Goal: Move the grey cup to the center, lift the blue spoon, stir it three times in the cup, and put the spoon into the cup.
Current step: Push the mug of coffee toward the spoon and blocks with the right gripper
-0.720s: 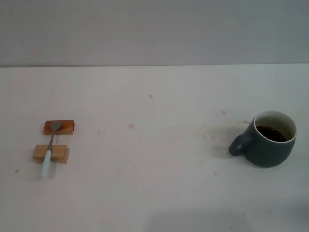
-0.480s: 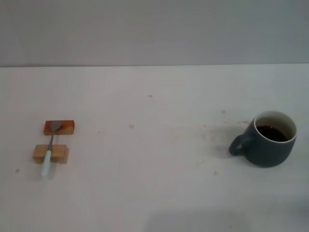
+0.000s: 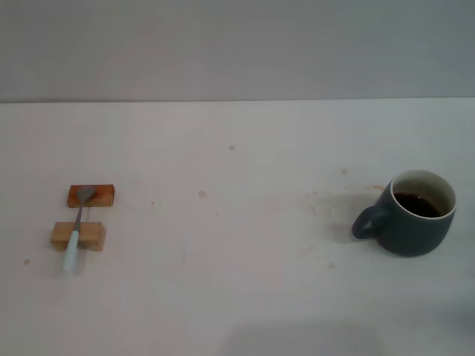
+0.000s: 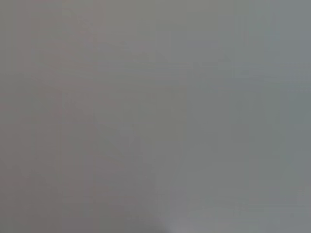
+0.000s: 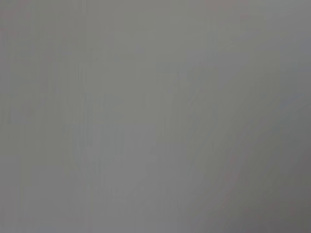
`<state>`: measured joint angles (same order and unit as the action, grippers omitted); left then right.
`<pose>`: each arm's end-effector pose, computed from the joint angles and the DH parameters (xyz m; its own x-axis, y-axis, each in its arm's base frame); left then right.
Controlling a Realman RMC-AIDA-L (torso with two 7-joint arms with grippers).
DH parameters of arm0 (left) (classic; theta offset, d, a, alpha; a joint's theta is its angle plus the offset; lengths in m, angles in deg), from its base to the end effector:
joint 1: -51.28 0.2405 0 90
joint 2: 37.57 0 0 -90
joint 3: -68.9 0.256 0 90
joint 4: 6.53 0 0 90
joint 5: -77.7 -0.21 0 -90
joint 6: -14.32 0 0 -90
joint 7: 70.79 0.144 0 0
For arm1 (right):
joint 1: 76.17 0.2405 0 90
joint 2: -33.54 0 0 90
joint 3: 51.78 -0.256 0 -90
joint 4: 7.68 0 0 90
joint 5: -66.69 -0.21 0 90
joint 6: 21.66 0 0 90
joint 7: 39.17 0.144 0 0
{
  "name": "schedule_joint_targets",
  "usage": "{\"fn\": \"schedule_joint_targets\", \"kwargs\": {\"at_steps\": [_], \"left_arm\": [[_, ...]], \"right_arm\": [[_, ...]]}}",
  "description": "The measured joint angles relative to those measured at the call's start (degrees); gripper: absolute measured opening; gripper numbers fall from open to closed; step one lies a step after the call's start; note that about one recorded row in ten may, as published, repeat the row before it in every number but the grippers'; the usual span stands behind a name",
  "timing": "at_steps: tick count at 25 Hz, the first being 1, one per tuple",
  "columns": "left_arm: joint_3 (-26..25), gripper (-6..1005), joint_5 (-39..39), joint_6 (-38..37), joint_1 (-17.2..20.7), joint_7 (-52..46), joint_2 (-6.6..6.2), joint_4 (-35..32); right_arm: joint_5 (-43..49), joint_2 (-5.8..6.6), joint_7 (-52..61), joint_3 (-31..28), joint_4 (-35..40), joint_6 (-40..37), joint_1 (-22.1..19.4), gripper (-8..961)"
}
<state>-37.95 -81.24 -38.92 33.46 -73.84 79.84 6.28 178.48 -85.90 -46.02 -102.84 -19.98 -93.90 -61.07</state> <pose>-0.4330 0.2981 0.0798 0.6835 0.0494 0.7282 0.6369 0.4469 -0.6282 0.3889 0.2715 0.0275 0.7764 0.0419 -0.6288 -0.6087 0.3084 -0.7310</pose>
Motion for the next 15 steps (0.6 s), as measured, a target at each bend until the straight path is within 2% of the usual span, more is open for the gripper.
{"fn": "schedule_joint_targets", "kwargs": {"at_steps": [8, 15], "left_arm": [[2.22, 586, -0.23, 3.48, 0.22, -0.73, -0.33, 2.12], [1.44, 714, 0.1, 4.31, -0.24, -0.8, -0.44, 2.18]], "right_arm": [[-0.03, 0.07, 0.0, -0.09, -0.08, 0.0, 0.11, 620], [-0.08, 0.09, 0.0, -0.09, -0.05, 0.12, 0.6, 599]]}}
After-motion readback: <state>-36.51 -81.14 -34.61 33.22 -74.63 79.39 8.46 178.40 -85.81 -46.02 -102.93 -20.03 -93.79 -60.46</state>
